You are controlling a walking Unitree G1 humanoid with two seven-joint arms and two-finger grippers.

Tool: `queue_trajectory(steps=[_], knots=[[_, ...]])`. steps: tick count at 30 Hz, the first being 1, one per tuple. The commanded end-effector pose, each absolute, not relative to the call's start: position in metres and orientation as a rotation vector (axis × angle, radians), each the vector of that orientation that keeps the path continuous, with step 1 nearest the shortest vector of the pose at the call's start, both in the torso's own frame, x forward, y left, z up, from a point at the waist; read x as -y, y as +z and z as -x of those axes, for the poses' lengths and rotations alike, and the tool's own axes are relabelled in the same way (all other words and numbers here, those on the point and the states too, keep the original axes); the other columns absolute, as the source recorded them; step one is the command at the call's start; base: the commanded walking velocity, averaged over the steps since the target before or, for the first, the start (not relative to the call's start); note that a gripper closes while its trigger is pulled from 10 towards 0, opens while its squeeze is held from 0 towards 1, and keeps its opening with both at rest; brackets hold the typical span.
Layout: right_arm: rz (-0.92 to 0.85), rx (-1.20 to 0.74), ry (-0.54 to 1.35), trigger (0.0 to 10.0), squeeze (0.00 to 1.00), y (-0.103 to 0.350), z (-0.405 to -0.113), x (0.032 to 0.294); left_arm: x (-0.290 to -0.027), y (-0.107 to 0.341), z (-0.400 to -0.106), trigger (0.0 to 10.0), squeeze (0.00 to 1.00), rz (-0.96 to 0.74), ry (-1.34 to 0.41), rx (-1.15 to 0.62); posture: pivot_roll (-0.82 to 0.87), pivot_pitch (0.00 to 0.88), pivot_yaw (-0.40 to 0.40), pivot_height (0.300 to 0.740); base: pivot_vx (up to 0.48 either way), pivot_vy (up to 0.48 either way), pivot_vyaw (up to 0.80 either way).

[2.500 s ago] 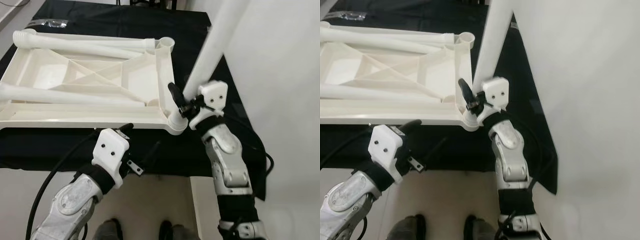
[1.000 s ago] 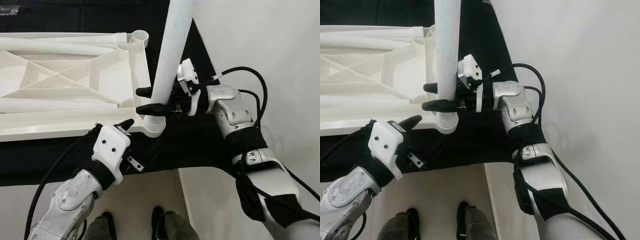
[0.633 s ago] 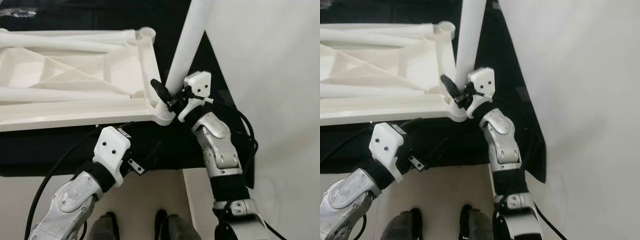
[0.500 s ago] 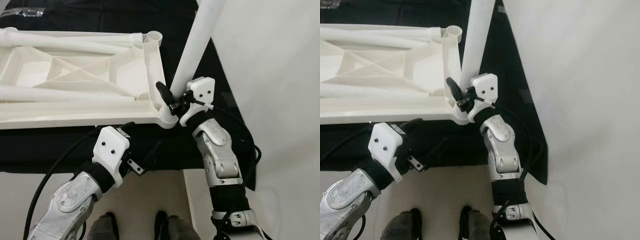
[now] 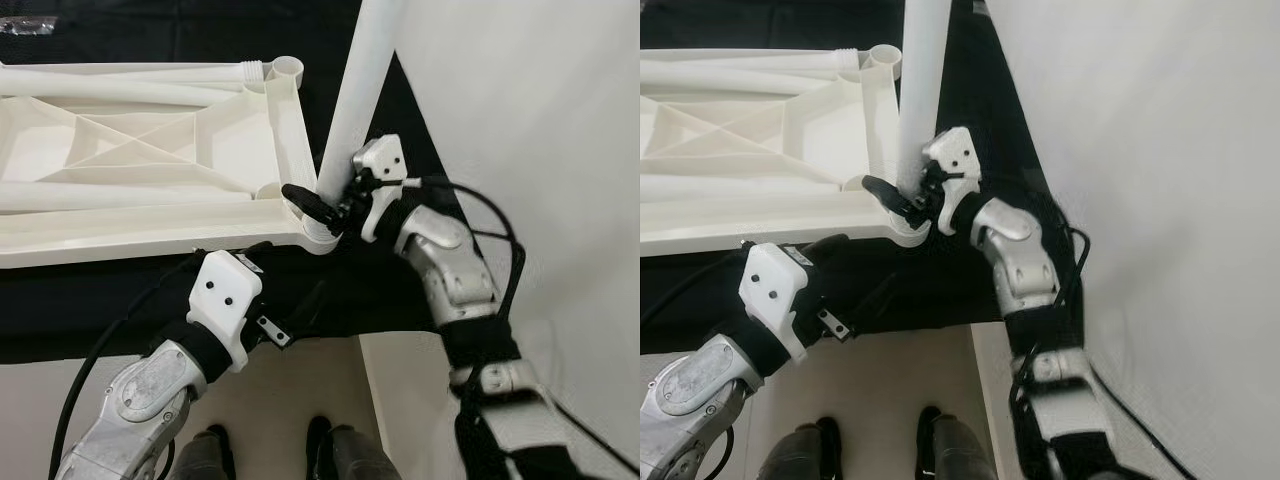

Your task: Building children table

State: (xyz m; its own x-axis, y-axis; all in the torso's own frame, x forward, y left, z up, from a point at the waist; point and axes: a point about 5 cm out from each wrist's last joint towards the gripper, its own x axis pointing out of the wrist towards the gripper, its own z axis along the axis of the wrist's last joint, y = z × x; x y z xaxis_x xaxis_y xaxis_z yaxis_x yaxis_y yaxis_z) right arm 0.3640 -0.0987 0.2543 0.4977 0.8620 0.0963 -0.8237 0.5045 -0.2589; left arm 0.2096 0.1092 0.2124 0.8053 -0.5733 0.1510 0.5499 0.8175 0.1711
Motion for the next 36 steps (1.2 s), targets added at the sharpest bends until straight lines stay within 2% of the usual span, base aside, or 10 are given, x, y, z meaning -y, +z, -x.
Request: queue_trajectory(steps=[1, 6, 12, 13, 14, 15, 28, 32, 34, 36], knots=[[0.193, 0.225, 1.112, 10.0, 0.0, 0.253, -0.364, 0.099, -0.107, 0.212, -0.207, 10.0, 0.0, -0.12, -0.613, 0.195, 0.07, 0.266, -0.142, 0.74, 0.0, 0.0, 0.0], [0.269, 0.152, 1.345, 10.0, 0.0, 0.258, -0.363, 0.1, -0.107, 0.213, -0.208, 10.0, 0.0, -0.126, -0.604, 0.203, 0.09, 0.263, -0.15, 0.74, 0.0, 0.0, 0.0], [0.293, 0.125, 1.397, 10.0, 0.0, 0.26, -0.365, 0.101, -0.108, 0.214, -0.208, 10.0, 0.0, -0.129, -0.6, 0.207, 0.09, 0.262, -0.154, 0.74, 0.0, 0.0, 0.0], [0.303, 0.114, 1.402, 6.9, 0.0, 0.262, -0.368, 0.1, -0.108, 0.215, -0.208, 10.0, 0.0, -0.132, -0.596, 0.208, 0.1, 0.258, -0.161, 0.74, 0.0, 0.0, 0.0], [0.303, 0.114, 1.402, 6.9, 0.0, 0.262, -0.368, 0.1, -0.108, 0.215, -0.208, 10.0, 0.0, -0.132, -0.596, 0.208, 0.1, 0.258, -0.161, 0.74, 0.0, 0.0, 0.0], [0.316, 0.104, 1.405, 0.0, 0.0, 0.263, -0.371, 0.098, -0.11, 0.215, -0.209, 10.0, 0.0, -0.136, -0.59, 0.212, 0.1, 0.255, -0.163, 0.74, 0.0, 0.0, 0.0], [0.286, 0.118, 1.411, 0.0, 0.0, 0.256, -0.373, 0.105, -0.109, 0.216, -0.208, 10.0, 0.0, -0.131, -0.59, 0.212, 0.08, 0.267, -0.158, 0.74, 0.0, 0.0, 0.0], [0.041, 0.133, 0.781, 0.0, 0.0, 0.216, -0.377, 0.105, -0.11, 0.213, -0.206, 10.0, 0.0, -0.129, -0.601, 0.201, 0.07, 0.27, -0.161, 0.74, 0.0, 0.0, 0.0], [0.011, 0.052, 0.561, 0.0, 0.0, 0.19, -0.369, 0.105, -0.109, 0.214, -0.206, 10.0, 0.0, -0.133, -0.609, 0.199, 0.08, 0.281, -0.149, 0.74, 0.0, 0.0, 0.0], [0.014, 0.015, 0.509, 0.0, 0.0, 0.167, -0.353, 0.097, -0.109, 0.214, -0.206, 10.0, 0.0, -0.134, -0.613, 0.198, 0.09, 0.283, -0.134, 0.74, 0.0, 0.0, 0.0]])
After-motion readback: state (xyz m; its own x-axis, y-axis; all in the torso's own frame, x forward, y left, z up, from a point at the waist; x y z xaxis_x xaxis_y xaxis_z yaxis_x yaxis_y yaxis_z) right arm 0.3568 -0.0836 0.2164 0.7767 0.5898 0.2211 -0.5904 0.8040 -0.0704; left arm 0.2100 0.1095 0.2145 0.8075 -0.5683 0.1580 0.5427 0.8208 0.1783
